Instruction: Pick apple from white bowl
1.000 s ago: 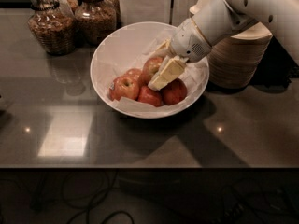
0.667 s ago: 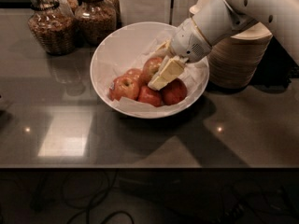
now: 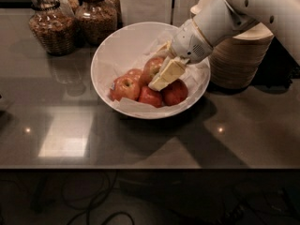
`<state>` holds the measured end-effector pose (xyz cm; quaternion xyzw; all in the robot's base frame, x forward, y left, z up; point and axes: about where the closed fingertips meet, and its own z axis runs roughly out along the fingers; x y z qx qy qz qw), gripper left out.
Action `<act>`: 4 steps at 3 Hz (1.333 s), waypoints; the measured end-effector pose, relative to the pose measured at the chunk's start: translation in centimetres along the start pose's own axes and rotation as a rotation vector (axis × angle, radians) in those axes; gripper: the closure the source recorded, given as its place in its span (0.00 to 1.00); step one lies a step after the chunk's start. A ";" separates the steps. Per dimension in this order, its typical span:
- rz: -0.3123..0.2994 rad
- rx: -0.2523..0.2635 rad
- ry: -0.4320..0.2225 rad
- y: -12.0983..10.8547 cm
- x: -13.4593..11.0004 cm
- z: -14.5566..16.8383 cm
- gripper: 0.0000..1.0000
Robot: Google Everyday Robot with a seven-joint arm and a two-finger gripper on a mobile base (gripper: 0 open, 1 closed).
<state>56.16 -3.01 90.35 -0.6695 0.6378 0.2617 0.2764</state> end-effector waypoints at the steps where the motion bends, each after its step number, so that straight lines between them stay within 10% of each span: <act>1: -0.042 0.052 -0.004 -0.2 -1.6 -2.8 1.00; 4: -0.140 0.146 -0.012 0.2 -5.8 -8.3 1.00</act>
Offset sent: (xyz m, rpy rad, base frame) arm -0.0039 -0.0277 0.1181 0.0162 -0.2338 -0.0178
